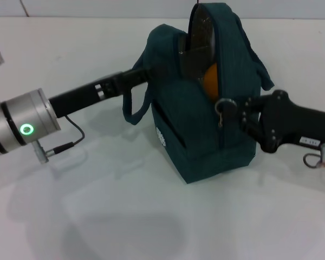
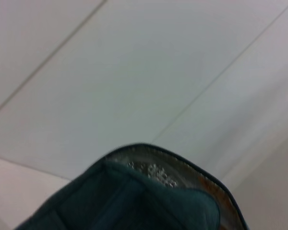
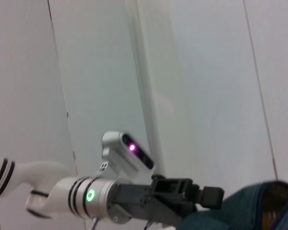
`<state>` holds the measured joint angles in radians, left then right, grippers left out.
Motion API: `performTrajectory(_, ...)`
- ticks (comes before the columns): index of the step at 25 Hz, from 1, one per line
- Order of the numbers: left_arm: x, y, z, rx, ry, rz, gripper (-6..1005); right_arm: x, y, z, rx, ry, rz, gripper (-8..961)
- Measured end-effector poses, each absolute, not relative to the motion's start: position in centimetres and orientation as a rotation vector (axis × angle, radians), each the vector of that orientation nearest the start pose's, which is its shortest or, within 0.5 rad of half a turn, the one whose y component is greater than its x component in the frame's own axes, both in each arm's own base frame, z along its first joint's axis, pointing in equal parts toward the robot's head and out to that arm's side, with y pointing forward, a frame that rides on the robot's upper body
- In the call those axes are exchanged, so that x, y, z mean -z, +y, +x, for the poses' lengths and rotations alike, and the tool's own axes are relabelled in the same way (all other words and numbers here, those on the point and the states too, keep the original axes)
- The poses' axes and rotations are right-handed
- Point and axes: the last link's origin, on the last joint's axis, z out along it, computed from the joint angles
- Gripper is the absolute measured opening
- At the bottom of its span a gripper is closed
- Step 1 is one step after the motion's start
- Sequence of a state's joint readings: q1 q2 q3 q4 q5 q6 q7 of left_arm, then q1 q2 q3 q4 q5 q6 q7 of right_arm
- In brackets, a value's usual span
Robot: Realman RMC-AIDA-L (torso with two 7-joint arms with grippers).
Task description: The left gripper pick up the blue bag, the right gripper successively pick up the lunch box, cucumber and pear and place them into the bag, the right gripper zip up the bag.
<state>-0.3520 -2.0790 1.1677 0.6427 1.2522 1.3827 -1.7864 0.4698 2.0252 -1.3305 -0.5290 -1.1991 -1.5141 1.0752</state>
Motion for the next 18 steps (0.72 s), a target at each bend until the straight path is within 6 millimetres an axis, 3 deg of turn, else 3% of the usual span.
performTrajectory(10,-1.0,31.6,-25.2,1.376,-1.206,-2.269,817,2.1,33.6,19.3,-1.168,0.206,-2.627,22)
performTrajectory(18,-1.8,31.1,-26.3,1.338,-1.149,-2.262,875,2.2,35.8,16.9,-1.149,0.145,-2.616,24)
